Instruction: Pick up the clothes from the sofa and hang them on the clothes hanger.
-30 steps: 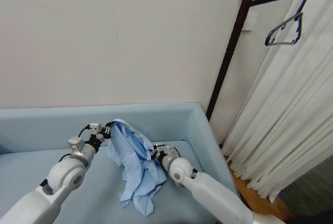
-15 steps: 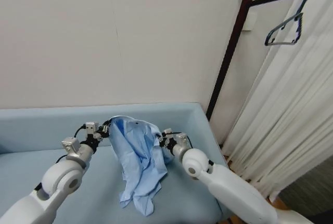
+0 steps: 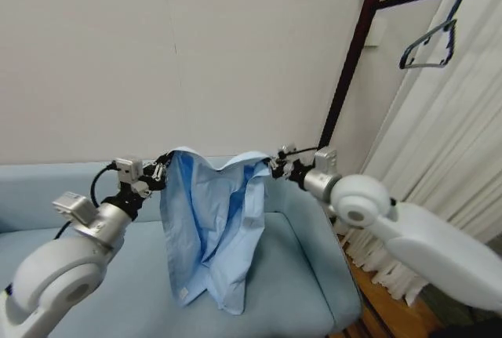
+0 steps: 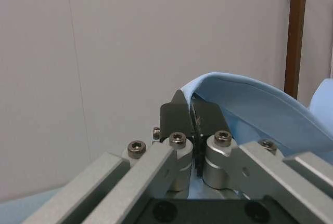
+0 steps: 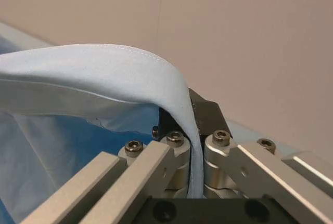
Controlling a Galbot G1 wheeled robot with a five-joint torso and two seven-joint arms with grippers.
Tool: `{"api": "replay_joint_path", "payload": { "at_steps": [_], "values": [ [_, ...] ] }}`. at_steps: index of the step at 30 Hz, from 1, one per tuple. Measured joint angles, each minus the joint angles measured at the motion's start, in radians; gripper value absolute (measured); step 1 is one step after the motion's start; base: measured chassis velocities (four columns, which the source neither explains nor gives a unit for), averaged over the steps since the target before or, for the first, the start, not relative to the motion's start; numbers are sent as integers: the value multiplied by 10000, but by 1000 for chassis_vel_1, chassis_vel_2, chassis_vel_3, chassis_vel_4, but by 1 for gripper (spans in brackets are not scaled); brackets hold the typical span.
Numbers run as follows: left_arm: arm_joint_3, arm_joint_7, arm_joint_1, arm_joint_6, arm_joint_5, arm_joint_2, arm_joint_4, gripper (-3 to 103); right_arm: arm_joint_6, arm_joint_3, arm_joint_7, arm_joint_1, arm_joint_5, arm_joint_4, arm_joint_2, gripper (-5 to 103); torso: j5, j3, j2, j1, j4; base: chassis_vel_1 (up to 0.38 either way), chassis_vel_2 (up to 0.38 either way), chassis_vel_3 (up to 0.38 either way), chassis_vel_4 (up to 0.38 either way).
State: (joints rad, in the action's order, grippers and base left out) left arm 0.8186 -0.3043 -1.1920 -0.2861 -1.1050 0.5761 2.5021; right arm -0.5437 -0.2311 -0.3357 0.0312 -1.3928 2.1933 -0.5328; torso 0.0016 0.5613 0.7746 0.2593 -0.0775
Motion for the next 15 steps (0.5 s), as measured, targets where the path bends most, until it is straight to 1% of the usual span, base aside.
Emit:
{"api": "replay_joint_path", "payload": {
  "at_steps": [1,2,4,5,7,8,9,10,11,12,13,15],
  "values": [
    [639,83,-179,-61,-534,-174,52,0,-67,203,157,-254,-299,76,193,1,-4,0,0,0,3,0,0,0,0],
    [639,83,-179,-61,-534,-174,52,0,-67,203,157,-254,-299,76,193,1,-4,0,0,0,3,0,0,0,0],
    [1985,122,-369,-216,-1645,-519,71,0,-195,692,534,-693,-874,283,725,1,0,1,0,0,3,0,0,0,0],
    [1985,122,-369,-216,-1645,-519,71,0,-195,692,534,-693,-874,283,725,1,0,1,0,0,3,0,0,0,0],
    [2945,325,-214,-430,-2518,-891,83,0,-366,1400,607,-978,-1873,715,1514,1,-2,0,0,0,-2,0,0,0,0],
    [3185,436,-66,-511,-2788,-1039,87,0,-438,1722,654,-1059,-2317,907,1921,1,-2,0,0,0,-3,0,0,0,0],
    [3185,436,-66,-511,-2788,-1039,87,0,-438,1722,654,-1059,-2317,907,1921,1,-2,0,0,0,-3,0,0,0,0],
    [3297,529,331,-692,-3167,-1221,83,0,-476,2159,768,-1115,-2874,1233,2609,1,1,-1,0,-1,-6,0,0,0,0],
    [3449,615,651,-809,-3573,-1355,78,0,-474,2449,852,-1119,-3244,1436,3102,1,-2,-2,1,-1,-18,0,0,0,0],
    [3692,683,736,-910,-3880,-1429,75,0,-471,2637,903,-1127,-3512,1539,3361,1,0,-2,1,-1,-20,0,0,0,0],
    [3692,683,736,-910,-3880,-1429,75,0,-471,2637,903,-1127,-3512,1539,3361,1,0,-2,1,-1,-20,0,0,0,0],
    [4526,776,688,-1205,-4848,-1549,59,0,-463,2942,972,-1239,-4025,1724,3736,1,6,-3,1,-2,-12,0,0,0,0]
  ]
}}
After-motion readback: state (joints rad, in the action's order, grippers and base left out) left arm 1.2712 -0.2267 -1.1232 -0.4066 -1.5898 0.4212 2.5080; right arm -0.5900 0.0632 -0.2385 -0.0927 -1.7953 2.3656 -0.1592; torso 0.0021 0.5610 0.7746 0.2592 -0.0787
